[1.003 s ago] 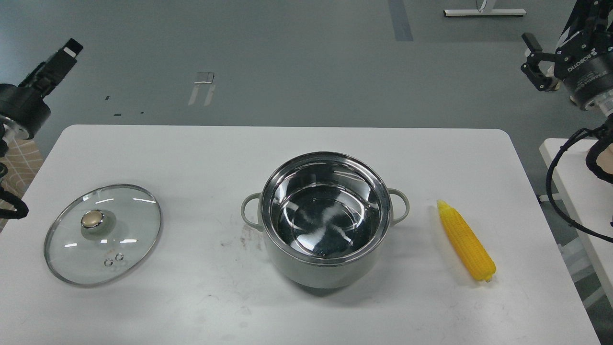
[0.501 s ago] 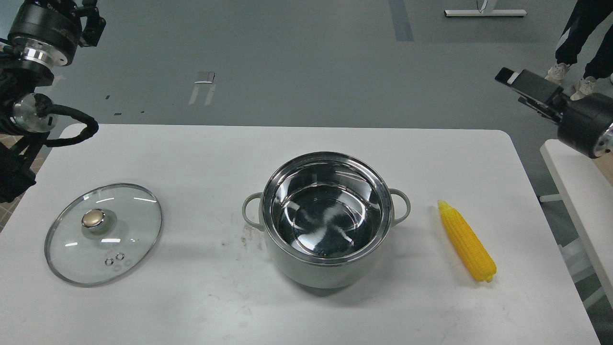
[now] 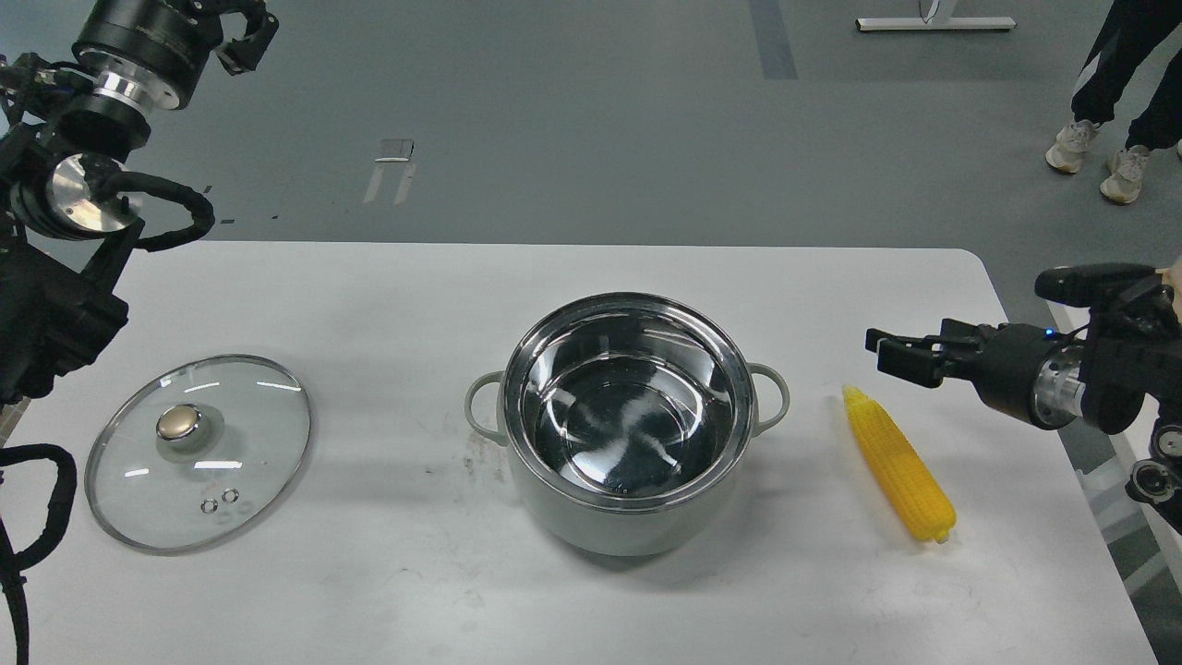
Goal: Open pot and put corn in
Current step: 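Reach the right gripper to the yellow corn cob and grasp it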
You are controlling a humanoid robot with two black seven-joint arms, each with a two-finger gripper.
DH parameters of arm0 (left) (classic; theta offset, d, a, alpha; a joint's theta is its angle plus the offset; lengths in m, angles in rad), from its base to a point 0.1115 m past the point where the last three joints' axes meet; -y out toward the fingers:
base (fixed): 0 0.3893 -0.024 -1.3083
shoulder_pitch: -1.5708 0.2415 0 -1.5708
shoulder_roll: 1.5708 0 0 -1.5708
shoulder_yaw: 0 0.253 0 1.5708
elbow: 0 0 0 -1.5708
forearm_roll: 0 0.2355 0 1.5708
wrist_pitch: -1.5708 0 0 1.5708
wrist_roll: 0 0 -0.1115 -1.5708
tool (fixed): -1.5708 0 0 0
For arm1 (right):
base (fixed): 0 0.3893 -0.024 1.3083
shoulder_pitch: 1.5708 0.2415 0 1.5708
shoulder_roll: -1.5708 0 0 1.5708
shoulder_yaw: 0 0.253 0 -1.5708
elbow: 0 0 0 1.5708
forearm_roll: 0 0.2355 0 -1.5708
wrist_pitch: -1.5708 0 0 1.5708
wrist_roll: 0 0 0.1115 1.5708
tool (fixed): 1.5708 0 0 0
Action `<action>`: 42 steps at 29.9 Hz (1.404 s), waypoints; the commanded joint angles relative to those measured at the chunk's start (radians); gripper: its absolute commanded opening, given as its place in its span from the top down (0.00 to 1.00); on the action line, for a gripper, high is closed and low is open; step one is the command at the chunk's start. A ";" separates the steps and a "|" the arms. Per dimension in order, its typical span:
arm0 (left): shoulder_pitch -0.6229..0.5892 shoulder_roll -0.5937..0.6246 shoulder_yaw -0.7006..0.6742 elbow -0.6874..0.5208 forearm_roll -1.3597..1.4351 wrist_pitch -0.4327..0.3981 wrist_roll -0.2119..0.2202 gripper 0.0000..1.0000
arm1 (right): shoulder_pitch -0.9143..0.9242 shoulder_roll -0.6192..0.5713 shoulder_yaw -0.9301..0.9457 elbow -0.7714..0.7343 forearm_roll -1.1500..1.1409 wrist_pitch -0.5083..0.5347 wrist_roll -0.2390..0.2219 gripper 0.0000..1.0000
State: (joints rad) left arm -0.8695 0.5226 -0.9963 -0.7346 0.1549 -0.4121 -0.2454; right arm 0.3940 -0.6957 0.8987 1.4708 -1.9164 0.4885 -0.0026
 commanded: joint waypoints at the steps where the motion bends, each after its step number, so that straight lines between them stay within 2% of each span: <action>1: 0.006 -0.003 -0.001 0.000 0.000 -0.004 0.000 0.02 | -0.044 -0.001 -0.046 -0.001 -0.024 0.000 -0.002 0.02; 8: 0.009 -0.003 -0.001 -0.006 0.000 -0.005 0.000 0.02 | -0.124 0.002 -0.047 -0.007 -0.107 0.000 -0.004 0.11; 13: 0.011 -0.006 -0.001 -0.009 0.000 -0.004 0.000 0.02 | -0.135 0.010 -0.047 -0.009 -0.107 0.000 -0.033 0.23; 16: 0.011 -0.006 -0.001 -0.011 0.000 -0.004 0.000 0.02 | -0.136 0.013 -0.047 -0.009 -0.107 0.000 -0.050 0.44; 17: 0.011 -0.006 -0.001 -0.011 0.000 -0.004 -0.002 0.02 | -0.139 0.013 -0.047 -0.009 -0.107 0.000 -0.059 0.55; 22: 0.012 -0.006 -0.001 -0.011 0.000 -0.004 -0.002 0.02 | -0.150 0.028 -0.047 -0.009 -0.105 0.000 -0.059 0.64; 25: 0.012 -0.006 -0.002 -0.011 0.000 -0.002 -0.002 0.02 | -0.149 0.027 -0.046 -0.004 -0.105 0.000 -0.059 0.79; 26: 0.012 -0.006 -0.002 -0.011 0.000 -0.002 -0.002 0.02 | -0.146 0.027 -0.044 -0.003 -0.104 0.000 -0.059 0.89; 28: 0.012 -0.004 -0.002 -0.011 0.000 -0.002 -0.002 0.02 | -0.139 0.018 -0.041 0.003 -0.101 0.000 -0.057 1.00; 33: 0.012 -0.004 -0.002 -0.012 0.000 -0.002 -0.003 0.02 | -0.138 -0.016 0.012 0.037 -0.092 0.000 -0.050 1.00; 38: 0.011 0.002 -0.005 -0.016 0.000 -0.002 -0.002 0.02 | -0.118 -0.004 0.247 0.040 -0.078 0.000 -0.043 1.00; 42: 0.011 0.004 -0.005 -0.017 0.000 -0.004 0.000 0.02 | 0.027 0.040 0.286 0.051 -0.018 0.000 -0.045 1.00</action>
State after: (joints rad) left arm -0.8578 0.5250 -1.0017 -0.7505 0.1549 -0.4142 -0.2483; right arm 0.3190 -0.6909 1.1638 1.5117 -1.9762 0.4887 -0.0467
